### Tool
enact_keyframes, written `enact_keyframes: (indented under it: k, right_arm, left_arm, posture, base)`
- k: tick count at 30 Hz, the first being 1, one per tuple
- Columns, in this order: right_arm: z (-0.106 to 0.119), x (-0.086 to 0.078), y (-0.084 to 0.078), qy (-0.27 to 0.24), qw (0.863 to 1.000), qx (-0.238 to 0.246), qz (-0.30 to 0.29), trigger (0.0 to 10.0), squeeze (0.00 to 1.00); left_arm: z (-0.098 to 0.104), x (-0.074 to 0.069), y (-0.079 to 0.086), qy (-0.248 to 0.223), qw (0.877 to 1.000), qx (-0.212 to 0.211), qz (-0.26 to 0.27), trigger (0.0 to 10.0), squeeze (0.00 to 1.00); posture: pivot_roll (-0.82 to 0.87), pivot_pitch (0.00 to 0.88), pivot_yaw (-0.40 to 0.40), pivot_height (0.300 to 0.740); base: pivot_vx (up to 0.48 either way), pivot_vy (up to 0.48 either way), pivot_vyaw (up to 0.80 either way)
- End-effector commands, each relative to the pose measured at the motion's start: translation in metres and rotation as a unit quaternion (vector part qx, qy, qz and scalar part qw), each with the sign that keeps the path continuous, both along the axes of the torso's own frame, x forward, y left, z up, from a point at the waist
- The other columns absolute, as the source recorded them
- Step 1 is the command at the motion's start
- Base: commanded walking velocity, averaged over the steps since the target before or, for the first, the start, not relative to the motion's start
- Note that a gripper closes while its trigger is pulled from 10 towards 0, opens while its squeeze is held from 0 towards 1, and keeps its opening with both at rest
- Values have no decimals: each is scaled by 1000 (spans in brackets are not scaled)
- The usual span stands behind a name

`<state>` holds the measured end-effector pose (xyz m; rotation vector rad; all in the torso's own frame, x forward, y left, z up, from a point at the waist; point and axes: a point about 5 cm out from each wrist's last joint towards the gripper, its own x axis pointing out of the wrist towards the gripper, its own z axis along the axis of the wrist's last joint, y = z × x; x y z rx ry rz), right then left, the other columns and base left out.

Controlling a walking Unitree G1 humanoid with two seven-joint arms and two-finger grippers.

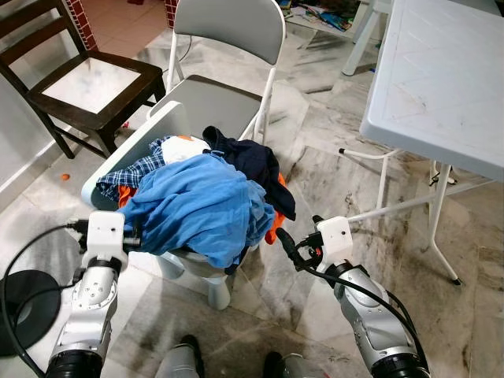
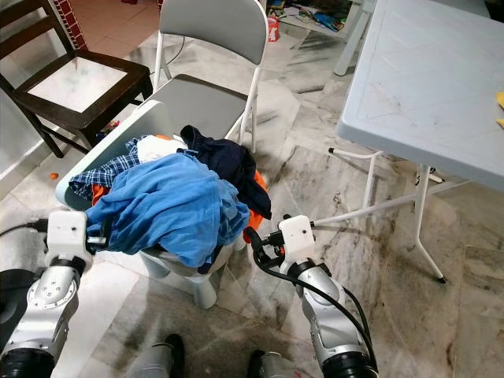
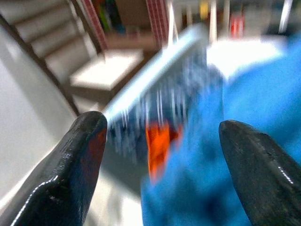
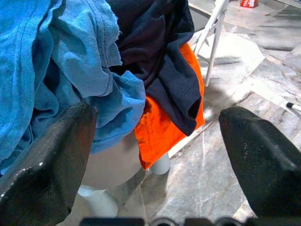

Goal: Hang hanger

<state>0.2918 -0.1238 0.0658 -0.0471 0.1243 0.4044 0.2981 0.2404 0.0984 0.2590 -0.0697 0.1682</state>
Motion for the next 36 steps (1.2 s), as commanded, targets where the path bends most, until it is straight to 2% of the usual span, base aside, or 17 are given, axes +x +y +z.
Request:
enact_keyframes:
  k: [1, 4, 6, 9, 14, 16, 17, 18, 19, 20, 27, 28, 30, 31, 36]
  right_arm:
    - [-3, -2, -1, 6, 1000, -5, 2, 10000, 0]
    - [-3, -3, -1, 7, 1000, -5, 2, 10000, 0]
    - [-3, -4, -1, 7, 1000, -5, 1, 10000, 0]
    - [-4, -5, -1, 8, 1000, -5, 1, 10000, 0]
    - [-5, -10, -1, 10, 1000, -6, 0, 10000, 0]
    - [-6, -12, -2, 10, 1000, -6, -3, 10000, 0]
    - [-6, -13, -3, 11, 1000, -6, -5, 10000, 0]
    - [-6, -13, -3, 11, 1000, -7, -6, 10000, 0]
    - [-7, -14, -4, 11, 1000, -7, -7, 10000, 0]
    - [-6, -15, -4, 11, 1000, -6, -9, 10000, 0]
    - [-7, -20, -8, 11, 1000, -9, -17, 10000, 0]
    - [-7, -20, -8, 11, 1000, -9, -18, 10000, 0]
    - [-7, -21, -8, 12, 1000, -9, -19, 10000, 0]
    - [-7, -22, -9, 12, 1000, -10, -20, 10000, 0]
    - [-7, -23, -8, 14, 1000, -10, -21, 10000, 0]
  left_arm:
    - [19, 3, 1, -54, 999, -3, -6, 10000, 1000]
    - [31, 9, -3, -61, 998, -16, -19, 10000, 1000]
    - [32, 17, -4, -51, 998, -30, -20, 10000, 1000]
    - [31, 21, -4, -45, 998, -44, -18, 10000, 1000]
    - [29, 55, -27, -12, 992, -117, -40, 10000, 1000]
    - [32, 60, -32, -12, 990, -135, -41, 10000, 1000]
    - [32, 63, -34, -8, 989, -142, -45, 10000, 906]
    - [32, 66, -38, -2, 987, -150, -49, 10000, 643]
    - [32, 67, -40, 3, 986, -159, -53, 10000, 224]
    - [31, 70, -44, 10, 982, -178, -60, 10000, 0]
    - [19, 75, -56, 69, 971, -207, -98, 9882, 0]
    - [14, 74, -59, 89, 968, -209, -110, 3137, 0]
    - [10, 74, -60, 102, 965, -210, -118, 3137, 0]
    - [1, 71, -62, 128, 961, -213, -123, 0, 0]
    - [-10, 67, -58, 153, 959, -214, -106, 0, 0]
  posture:
    - [57, 213, -66, 740]
    - [52, 215, -65, 740]
    - [49, 218, -65, 740]
    - [47, 220, -65, 740]
    - [12, 233, -55, 740]
    - [12, 233, -55, 740]
    - [0, 234, -53, 740]
    - [0, 234, -53, 740]
    - [-10, 235, -50, 740]
    - [-17, 235, -48, 740]
    - [-42, 238, -38, 740]
    - [-46, 239, -36, 740]
    - [-48, 239, -35, 740]
    - [-50, 239, -34, 740]
    - [-46, 240, -37, 740]
  base:
    - [0, 0, 0]
    - [0, 0, 0]
    - [0, 0, 0]
    - [0, 0, 0]
    - [0, 0, 0]
    - [0, 0, 0]
    - [0, 0, 0]
    - [0, 0, 0]
    - [0, 0, 0]
    - [0, 0, 0]
    - [0, 0, 0]
    - [0, 0, 0]
    - [0, 0, 0]
    - [0, 0, 0]
    - [0, 0, 0]
